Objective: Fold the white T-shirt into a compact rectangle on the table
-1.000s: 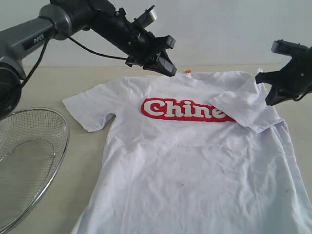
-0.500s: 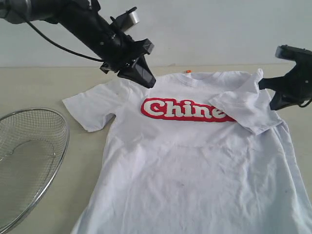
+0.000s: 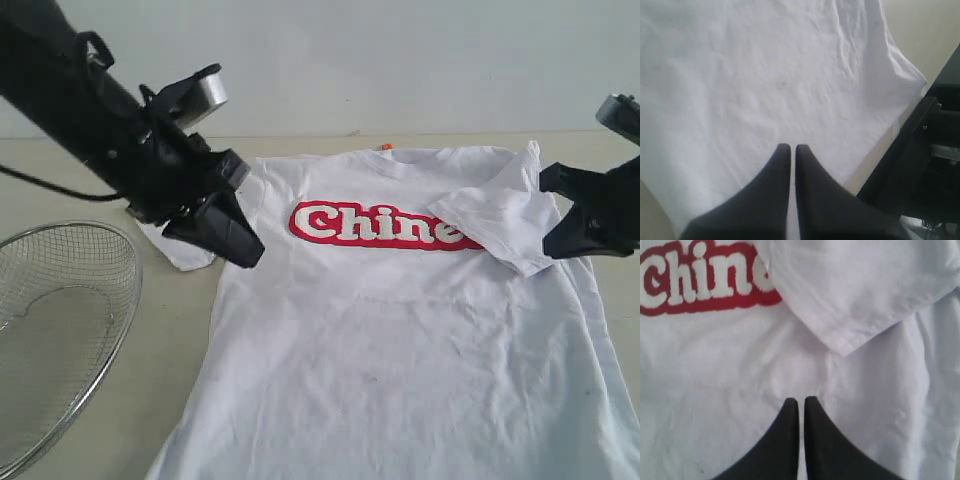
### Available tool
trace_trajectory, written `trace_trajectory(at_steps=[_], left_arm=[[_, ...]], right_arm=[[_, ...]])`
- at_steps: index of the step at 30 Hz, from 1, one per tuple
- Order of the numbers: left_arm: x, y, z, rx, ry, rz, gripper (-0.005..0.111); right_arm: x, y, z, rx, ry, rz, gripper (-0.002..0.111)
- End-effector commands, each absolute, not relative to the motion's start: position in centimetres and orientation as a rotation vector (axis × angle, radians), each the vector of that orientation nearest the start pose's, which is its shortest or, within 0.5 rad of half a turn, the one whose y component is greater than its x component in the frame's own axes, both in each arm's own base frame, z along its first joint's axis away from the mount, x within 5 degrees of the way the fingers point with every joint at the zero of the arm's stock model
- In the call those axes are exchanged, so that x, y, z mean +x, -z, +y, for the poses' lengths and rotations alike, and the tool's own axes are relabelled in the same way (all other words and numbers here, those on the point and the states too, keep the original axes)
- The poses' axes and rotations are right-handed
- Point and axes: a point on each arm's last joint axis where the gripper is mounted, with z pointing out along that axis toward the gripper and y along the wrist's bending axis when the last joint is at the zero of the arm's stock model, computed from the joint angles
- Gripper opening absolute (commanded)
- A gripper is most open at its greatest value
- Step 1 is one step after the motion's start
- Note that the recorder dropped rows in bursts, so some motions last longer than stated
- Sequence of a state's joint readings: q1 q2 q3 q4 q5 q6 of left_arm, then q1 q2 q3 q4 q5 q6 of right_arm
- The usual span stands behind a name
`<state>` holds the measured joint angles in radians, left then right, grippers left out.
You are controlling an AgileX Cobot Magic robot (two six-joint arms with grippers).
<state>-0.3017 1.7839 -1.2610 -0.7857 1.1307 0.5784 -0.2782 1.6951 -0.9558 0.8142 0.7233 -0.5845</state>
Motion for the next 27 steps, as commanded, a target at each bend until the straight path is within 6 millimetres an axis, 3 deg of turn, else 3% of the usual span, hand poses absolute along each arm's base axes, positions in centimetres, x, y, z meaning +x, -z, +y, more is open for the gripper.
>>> trace_trajectory(at_steps=[1, 9, 17, 20, 27], left_arm=[[28.1, -23.1, -15.1, 0.682, 1.098, 2.696, 0.005], [25.2, -23.3, -14.5, 0.662, 1.153, 2.622, 0.005], [22.7, -26.1, -13.2, 0.629, 1.019, 2.475, 0.005], [22.3, -27.1, -12.8, 0.651, 0.962, 2.427, 0.005], [22.2, -27.2, -12.5, 0.693, 0.908, 2.419, 0.005]], right_arm=[[29.4, -19.1, -4.0, 0.323, -0.587, 2.601, 0.0], [28.6, -18.7, -3.7, 0.29, -0.605, 2.623, 0.0], [28.9, -19.3, -2.9, 0.206, -0.718, 2.558, 0.0], [28.9, -19.3, -2.9, 0.196, -0.715, 2.557, 0.0], [28.9, -19.3, -3.0, 0.197, -0.704, 2.555, 0.0]])
